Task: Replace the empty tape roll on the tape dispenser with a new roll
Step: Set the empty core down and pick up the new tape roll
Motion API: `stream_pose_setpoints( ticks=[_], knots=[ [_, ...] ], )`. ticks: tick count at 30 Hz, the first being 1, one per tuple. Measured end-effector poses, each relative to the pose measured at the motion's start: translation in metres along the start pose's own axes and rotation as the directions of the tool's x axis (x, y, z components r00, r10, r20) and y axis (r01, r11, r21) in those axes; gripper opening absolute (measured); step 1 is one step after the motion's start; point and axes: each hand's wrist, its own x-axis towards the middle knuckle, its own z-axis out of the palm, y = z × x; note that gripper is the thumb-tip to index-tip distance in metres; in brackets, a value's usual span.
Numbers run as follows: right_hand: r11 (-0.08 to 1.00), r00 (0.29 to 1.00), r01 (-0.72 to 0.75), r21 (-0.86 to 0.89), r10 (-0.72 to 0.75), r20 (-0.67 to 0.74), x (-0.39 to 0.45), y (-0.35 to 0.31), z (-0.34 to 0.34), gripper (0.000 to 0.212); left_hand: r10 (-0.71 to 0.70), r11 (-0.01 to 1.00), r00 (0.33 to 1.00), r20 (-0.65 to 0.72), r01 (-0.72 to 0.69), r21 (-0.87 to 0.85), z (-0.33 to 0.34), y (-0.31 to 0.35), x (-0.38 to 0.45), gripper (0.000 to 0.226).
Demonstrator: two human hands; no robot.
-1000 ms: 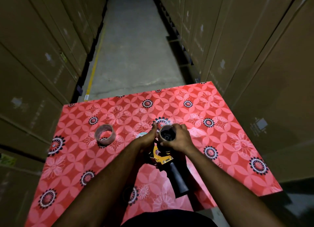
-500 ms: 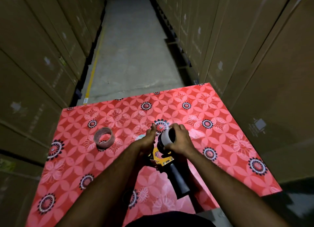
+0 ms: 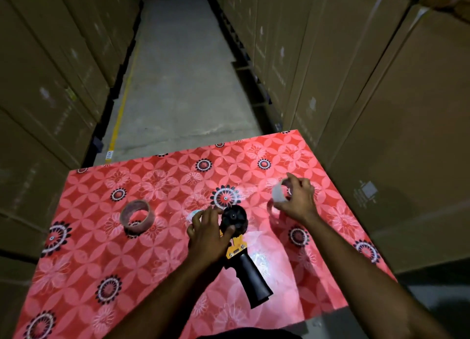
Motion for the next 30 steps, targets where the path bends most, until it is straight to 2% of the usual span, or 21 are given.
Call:
stream_pose_setpoints(
  ticks=[2, 4, 7, 10, 11, 13, 15, 18, 22, 25, 27, 30],
  knots=[
    [0.994, 0.999, -0.032, -0.104, 0.028, -0.037, 0.015, 0.013, -0.01, 0.105, 0.043, 0.998, 0.999, -0.01, -0.042, 0.048, 0.002, 0.001, -0.011, 0.062],
    [0.982, 0.999, -0.016, -0.19, 0.009, -0.039, 0.027, 0.025, -0.015, 0.102, 0.096, 0.994, 0.995, -0.029, -0.095, 0.06, 0.005, 0.001, -0.021, 0.064],
    [0.945, 0.998, 0.042, -0.323, -0.025, 0.054, 0.036, 0.045, -0.012, 0.091, 0.112, 0.991, 0.994, -0.001, -0.111, 0.068, 0.005, -0.005, -0.032, 0.051],
    [0.905, 0.998, 0.043, -0.424, -0.017, 0.066, 0.031, 0.049, -0.003, 0.099, 0.137, 0.989, 0.991, -0.01, -0.136, 0.06, 0.002, -0.012, -0.039, 0.041],
    [0.899, 0.999, 0.045, -0.435, -0.031, 0.038, 0.028, 0.045, 0.0, 0.097, 0.135, 0.989, 0.991, -0.013, -0.134, 0.054, 0.0, -0.013, -0.04, 0.039],
    [0.906, 0.994, 0.081, -0.415, -0.102, -0.029, 0.017, 0.028, 0.008, 0.077, 0.124, 0.991, 0.992, -0.021, -0.123, 0.044, -0.003, -0.014, -0.043, 0.04],
    [0.928, 0.985, 0.148, -0.343, -0.171, -0.037, -0.003, 0.001, 0.02, 0.066, 0.12, 0.993, 0.992, -0.029, -0.119, 0.023, -0.004, -0.014, -0.045, 0.04],
    [0.918, 0.946, 0.325, -0.229, -0.318, 0.067, -0.049, -0.043, 0.048, 0.066, 0.126, 0.991, 0.99, -0.068, -0.129, -0.031, -0.006, -0.016, -0.049, 0.034],
    [0.805, 0.822, 0.566, -0.179, -0.531, 0.206, -0.109, -0.078, 0.102, 0.061, 0.103, 0.994, 0.985, -0.138, -0.105, -0.005, -0.021, -0.035, -0.052, 0.026],
    [0.747, 0.801, 0.598, -0.291, -0.543, 0.253, -0.134, -0.083, 0.13, 0.068, 0.006, 1.0, 0.984, -0.179, -0.008, -0.01, -0.043, -0.058, -0.052, 0.026],
    [0.722, 0.802, 0.596, -0.351, -0.552, 0.228, -0.142, -0.082, 0.137, 0.067, -0.045, 0.999, 0.979, -0.2, 0.049, 0.015, -0.057, -0.077, -0.05, 0.027],
    [0.721, 0.804, 0.594, -0.357, -0.547, 0.233, -0.139, -0.09, 0.143, 0.07, -0.111, 0.992, 0.969, -0.221, 0.12, 0.028, -0.079, -0.104, -0.041, 0.028]
  ],
)
